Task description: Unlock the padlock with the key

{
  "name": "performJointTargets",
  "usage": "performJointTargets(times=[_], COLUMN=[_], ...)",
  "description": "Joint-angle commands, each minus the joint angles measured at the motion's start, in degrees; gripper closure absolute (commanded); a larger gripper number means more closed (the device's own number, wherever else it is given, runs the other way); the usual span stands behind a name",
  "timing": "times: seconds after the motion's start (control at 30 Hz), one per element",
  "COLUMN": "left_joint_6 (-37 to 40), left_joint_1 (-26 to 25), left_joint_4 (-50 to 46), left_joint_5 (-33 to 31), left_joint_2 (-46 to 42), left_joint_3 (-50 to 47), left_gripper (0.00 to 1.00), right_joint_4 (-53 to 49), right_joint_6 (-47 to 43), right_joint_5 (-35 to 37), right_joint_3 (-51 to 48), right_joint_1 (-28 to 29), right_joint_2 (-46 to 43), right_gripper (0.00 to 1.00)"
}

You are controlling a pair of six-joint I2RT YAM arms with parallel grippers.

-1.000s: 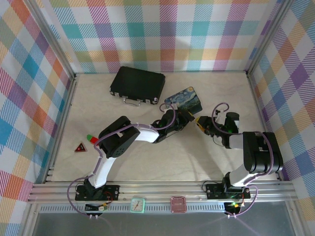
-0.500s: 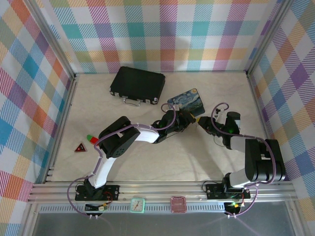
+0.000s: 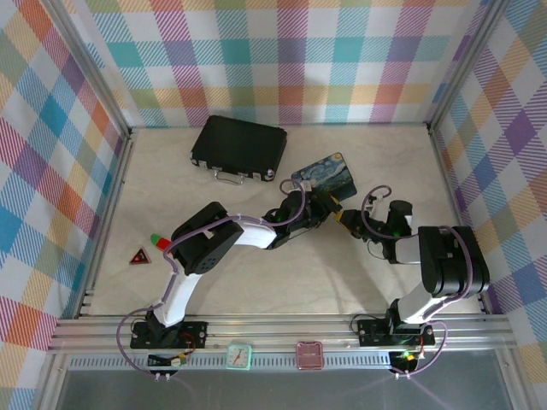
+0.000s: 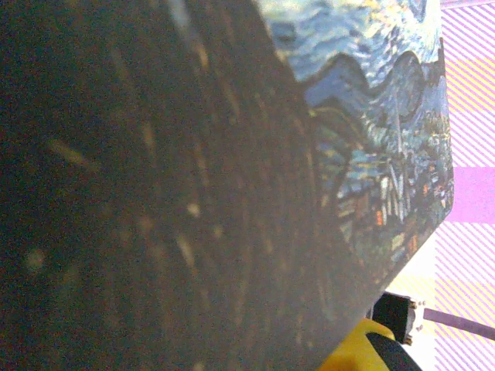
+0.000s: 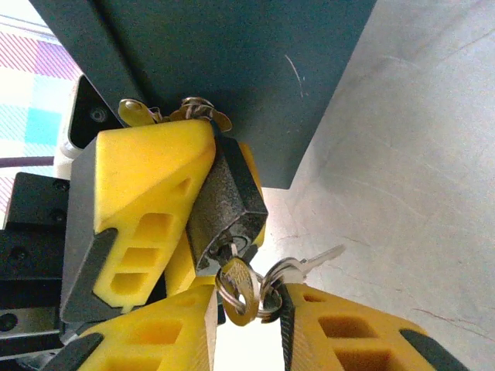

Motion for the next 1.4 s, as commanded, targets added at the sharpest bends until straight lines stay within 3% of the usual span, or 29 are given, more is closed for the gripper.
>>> performJointTargets(times=[0.0,0.27,0.67,0.97,1.17,1.37], left_joint_6=[-1.2,-1.1,-1.4,0.2,-0.3,-1.1], left_joint_1=[0.0,0.2,0.2,0.4,0.7,0.7], left_joint_4=[5.5,5.4,6.3,14.2,17.1,16.9], left_joint_5=[0.1,0.7,1.1,5.2,6.8,8.0], left_joint_2=[-0.5,-0.4,-0.3,1.4,1.3,1.0], left_joint_3=[-1.1,-0.7,-0.5,-2.8,-5.4,-4.6], left_gripper=[1.0,1.0,1.0,1.0,1.0,1.0], right_joint_4=[2.4,0.2,2.1,6.5,-1.5,-5.4], right_joint_6=[2.7,5.4,8.3,19.5,16.8,13.7], right_joint_5=[-0.6,2.5,3.0,-2.2,-0.7,2.5], right_joint_3=[0.3,1.3,2.3,5.7,6.7,5.9], right_joint_1=[0.4,0.3,0.2,0.3,0.3,0.4], right_joint_2=[-1.1,-4.3,-1.2,1.3,-3.8,-5.3], right_gripper=[0.71,0.69,1.0,1.0,0.92,0.91])
